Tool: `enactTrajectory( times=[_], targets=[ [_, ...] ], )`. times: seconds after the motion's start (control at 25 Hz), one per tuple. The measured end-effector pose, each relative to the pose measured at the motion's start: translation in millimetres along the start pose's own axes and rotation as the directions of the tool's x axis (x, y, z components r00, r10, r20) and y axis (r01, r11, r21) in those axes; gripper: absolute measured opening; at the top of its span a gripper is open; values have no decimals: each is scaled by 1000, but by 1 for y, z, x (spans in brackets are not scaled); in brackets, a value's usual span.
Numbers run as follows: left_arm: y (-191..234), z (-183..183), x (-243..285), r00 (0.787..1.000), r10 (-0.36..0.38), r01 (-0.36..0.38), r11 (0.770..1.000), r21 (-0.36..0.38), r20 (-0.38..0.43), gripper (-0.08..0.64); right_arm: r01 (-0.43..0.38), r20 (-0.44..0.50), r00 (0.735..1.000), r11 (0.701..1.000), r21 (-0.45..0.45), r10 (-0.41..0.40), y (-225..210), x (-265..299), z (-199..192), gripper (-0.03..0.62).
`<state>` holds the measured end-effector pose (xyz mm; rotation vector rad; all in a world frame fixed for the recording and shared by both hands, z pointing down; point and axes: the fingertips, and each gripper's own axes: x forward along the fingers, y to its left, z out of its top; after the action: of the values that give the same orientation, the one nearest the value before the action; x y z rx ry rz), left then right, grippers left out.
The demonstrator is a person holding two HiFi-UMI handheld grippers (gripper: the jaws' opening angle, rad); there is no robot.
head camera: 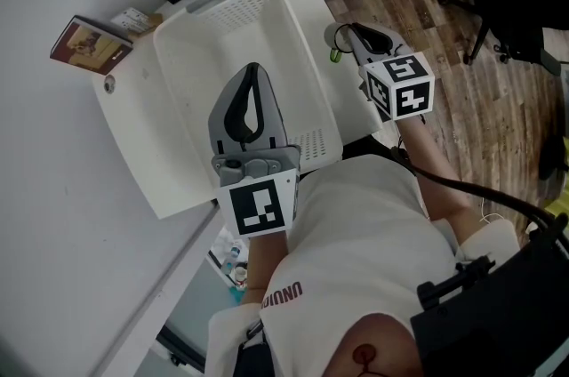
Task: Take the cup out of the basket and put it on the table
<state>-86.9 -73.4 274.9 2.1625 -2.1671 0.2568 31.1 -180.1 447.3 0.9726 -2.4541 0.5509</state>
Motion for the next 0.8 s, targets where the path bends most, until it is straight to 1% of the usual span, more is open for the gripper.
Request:
enactTrajectory(
  times=[0.24,0.8],
  targets=[
    [1,0,-1,1000,5,-5,1000,-1,-1,11,17,-45,999,998,-56,-19,1,5,-15,46],
    [2,-2,0,1000,6,-6,1000,2,-11,11,4,-141,990,995,-100,-19,2,18,-46,46]
  ],
)
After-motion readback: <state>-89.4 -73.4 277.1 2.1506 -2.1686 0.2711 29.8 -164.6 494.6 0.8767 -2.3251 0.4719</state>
